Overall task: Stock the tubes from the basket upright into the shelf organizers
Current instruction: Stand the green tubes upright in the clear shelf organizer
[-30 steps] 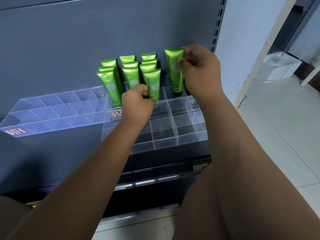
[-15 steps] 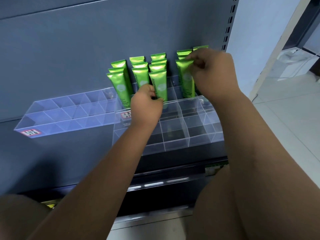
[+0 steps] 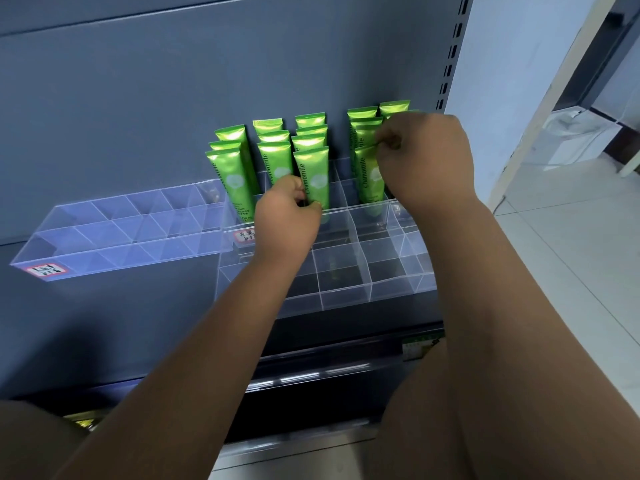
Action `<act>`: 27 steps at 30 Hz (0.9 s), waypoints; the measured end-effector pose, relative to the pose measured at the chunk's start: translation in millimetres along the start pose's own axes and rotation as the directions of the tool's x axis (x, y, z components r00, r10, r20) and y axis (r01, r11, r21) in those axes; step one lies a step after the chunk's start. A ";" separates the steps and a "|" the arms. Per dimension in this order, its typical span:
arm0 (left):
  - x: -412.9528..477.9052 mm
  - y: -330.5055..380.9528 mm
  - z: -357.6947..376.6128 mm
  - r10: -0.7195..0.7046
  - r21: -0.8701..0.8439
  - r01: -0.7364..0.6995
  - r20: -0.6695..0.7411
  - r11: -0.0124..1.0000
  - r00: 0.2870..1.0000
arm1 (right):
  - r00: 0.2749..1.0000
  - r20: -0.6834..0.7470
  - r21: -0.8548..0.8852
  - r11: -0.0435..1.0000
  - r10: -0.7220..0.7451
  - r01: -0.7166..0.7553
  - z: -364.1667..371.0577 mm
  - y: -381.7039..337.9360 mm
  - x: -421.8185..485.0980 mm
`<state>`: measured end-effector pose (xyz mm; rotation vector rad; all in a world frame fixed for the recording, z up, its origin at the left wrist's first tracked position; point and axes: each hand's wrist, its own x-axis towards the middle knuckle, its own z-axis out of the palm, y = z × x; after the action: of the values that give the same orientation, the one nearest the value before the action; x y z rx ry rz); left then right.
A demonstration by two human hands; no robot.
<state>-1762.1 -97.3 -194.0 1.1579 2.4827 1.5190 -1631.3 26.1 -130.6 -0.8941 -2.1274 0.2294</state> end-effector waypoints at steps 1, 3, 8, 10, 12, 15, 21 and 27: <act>0.0 0.3 0.0 -0.005 0.000 0.005 0.000 1.000 1.000 | 1.000 -0.002 -0.001 1.000 0.000 0.000 -0.8 -0.2 -0.7; -0.2 0.4 -0.2 -0.007 0.005 0.007 -0.001 1.000 1.000 | 1.000 -0.004 0.007 1.000 0.006 -0.006 -2.2 -0.6 -1.6; -0.3 0.4 -0.3 -0.016 0.006 0.016 -0.008 1.000 1.000 | 1.000 0.020 0.007 1.000 0.014 -0.014 -1.1 -3.2 -1.5; -0.6 1.4 -0.6 -0.016 0.021 0.016 -0.002 1.000 1.000 | 0.999 0.028 0.008 1.000 0.029 -0.029 -0.9 -4.2 -2.2; -0.3 2.2 -1.5 -0.010 0.039 0.010 0.004 0.999 1.000 | 0.999 0.026 0.009 0.999 0.039 -0.039 -1.1 -4.6 -2.6; 1.1 2.2 -3.9 -0.016 0.065 0.016 0.000 0.998 1.000 | 0.999 0.032 0.001 0.999 0.035 -0.035 -1.1 -5.4 -3.0; 1.5 3.7 -3.7 -0.009 0.123 0.007 0.017 0.992 1.000 | 0.999 0.014 0.014 0.999 0.046 -0.047 -2.1 -3.6 -2.2; 3.0 3.0 -11.0 -0.048 0.065 0.044 0.067 0.997 0.997 | 0.999 0.011 -0.001 0.999 0.049 -0.049 0.0 -4.8 -2.0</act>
<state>-1766.6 -103.2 -184.7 1.1327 2.5110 1.3750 -1632.9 21.3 -129.6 -0.9480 -2.1173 0.2592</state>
